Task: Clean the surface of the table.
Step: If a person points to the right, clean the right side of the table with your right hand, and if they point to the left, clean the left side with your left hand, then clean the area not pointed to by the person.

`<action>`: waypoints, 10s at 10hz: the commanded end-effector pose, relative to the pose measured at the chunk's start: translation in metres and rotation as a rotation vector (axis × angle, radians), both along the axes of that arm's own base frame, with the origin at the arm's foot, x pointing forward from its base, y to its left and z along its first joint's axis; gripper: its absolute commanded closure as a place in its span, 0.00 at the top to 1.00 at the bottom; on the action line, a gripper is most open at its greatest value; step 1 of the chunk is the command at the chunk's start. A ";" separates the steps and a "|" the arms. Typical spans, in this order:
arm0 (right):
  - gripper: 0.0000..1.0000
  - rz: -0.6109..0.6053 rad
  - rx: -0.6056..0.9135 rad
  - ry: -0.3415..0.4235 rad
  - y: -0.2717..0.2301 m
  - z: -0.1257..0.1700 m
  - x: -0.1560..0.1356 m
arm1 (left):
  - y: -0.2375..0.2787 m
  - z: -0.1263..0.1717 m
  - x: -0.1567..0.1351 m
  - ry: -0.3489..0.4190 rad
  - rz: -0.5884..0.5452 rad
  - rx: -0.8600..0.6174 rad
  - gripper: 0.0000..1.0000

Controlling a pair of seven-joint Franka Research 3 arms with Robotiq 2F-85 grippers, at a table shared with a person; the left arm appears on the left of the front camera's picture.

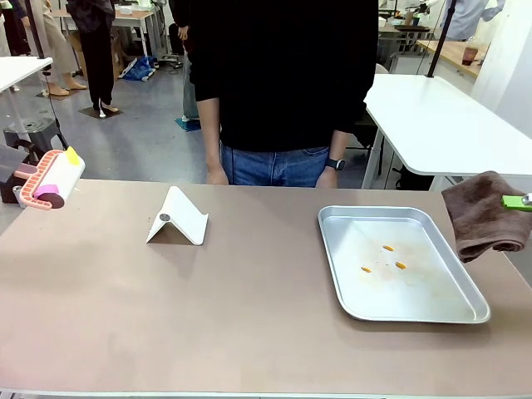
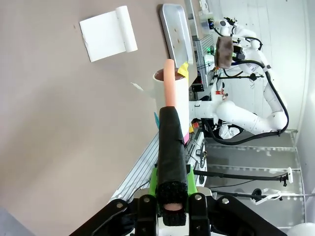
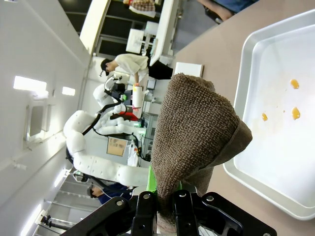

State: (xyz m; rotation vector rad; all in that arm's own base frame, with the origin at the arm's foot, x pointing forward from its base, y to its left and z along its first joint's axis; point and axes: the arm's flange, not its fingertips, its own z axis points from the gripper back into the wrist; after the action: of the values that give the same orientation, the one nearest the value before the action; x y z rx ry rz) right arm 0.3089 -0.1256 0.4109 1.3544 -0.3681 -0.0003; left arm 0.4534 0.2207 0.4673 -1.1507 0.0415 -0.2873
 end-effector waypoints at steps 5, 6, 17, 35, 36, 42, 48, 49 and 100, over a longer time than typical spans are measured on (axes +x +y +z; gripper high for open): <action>0.00 0.000 -0.004 -0.004 0.000 0.002 -0.001 | 0.000 0.006 0.000 -0.004 -0.014 -0.009 0.23; 0.00 0.000 -0.004 -0.004 0.000 0.002 -0.001 | 0.000 0.006 0.000 -0.004 -0.014 -0.009 0.23; 0.12 0.181 -0.898 0.152 0.082 0.058 0.062 | 0.000 0.006 0.000 -0.004 -0.014 -0.009 0.23; 0.12 0.001 -1.085 0.151 0.179 -0.095 0.156 | 0.000 0.006 0.000 -0.004 -0.014 -0.009 0.23; 0.12 0.028 -1.039 0.159 0.181 -0.097 0.159 | 0.000 0.006 0.000 -0.004 -0.014 -0.009 0.23; 0.12 0.124 -0.851 0.178 0.210 -0.110 0.165 | 0.000 0.006 0.000 -0.004 -0.014 -0.009 0.23; 0.12 0.227 -0.842 0.157 0.253 -0.112 0.157 | 0.000 0.006 0.000 -0.004 -0.014 -0.009 0.23; 0.12 0.234 -0.859 0.153 0.256 -0.114 0.157 | 0.000 0.006 0.000 -0.004 -0.014 -0.009 0.23; 0.12 0.071 -0.843 0.063 0.125 -0.105 0.147 | 0.000 0.006 0.000 -0.004 -0.014 -0.009 0.23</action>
State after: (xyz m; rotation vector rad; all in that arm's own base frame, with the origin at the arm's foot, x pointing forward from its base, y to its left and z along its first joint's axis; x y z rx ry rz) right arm 0.4433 -0.0088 0.3086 0.5137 -0.2458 0.1657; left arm 0.4567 0.2208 0.4691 -1.1476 0.0434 -0.2943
